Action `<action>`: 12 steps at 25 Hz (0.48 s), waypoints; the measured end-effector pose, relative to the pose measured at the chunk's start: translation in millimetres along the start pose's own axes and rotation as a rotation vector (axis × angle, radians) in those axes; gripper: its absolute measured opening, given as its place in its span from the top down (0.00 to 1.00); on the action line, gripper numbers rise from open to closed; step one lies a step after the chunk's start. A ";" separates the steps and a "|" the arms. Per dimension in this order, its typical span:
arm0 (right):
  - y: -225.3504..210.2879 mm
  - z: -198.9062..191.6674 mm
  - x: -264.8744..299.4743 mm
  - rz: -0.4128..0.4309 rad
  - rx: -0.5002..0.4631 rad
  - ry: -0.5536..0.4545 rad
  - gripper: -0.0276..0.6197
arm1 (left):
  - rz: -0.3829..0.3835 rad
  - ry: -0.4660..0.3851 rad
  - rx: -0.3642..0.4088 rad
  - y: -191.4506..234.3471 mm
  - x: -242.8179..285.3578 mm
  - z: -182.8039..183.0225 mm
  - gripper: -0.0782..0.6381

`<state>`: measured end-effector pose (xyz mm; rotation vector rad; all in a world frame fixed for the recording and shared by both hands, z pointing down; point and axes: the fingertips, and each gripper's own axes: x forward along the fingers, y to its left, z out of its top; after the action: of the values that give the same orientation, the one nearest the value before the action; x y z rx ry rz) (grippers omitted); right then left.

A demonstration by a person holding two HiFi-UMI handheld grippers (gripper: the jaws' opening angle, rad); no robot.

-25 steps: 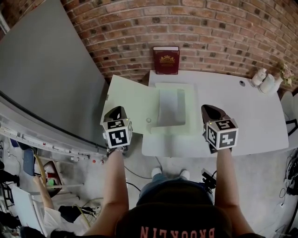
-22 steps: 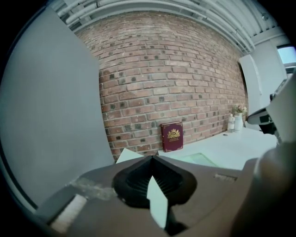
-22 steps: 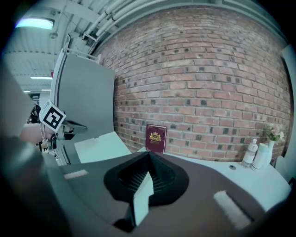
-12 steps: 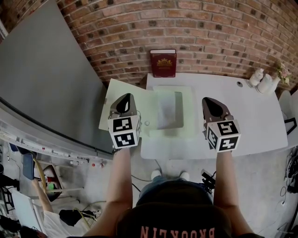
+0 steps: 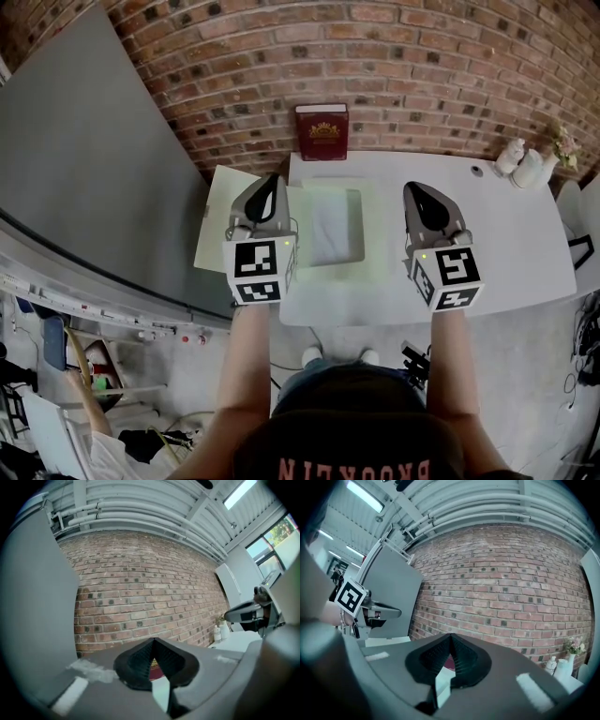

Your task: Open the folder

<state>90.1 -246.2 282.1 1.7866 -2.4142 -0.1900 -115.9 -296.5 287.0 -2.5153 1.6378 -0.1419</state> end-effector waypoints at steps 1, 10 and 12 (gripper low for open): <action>-1.0 4.6 -0.6 -0.006 0.000 -0.017 0.96 | -0.007 -0.026 0.001 -2.7 0.2 7.2 0.89; -4.1 35.0 -5.6 -0.022 -0.017 -0.117 0.96 | -0.069 -0.180 0.060 -22.3 -4.9 49.2 0.89; -5.6 40.2 -6.5 -0.028 -0.021 -0.128 0.96 | -0.077 -0.199 0.074 -24.3 -5.5 55.5 0.89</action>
<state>90.1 -240.7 241.4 1.8541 -2.4623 -0.3419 -87.7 -278.2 236.3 -2.4492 1.4347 0.0384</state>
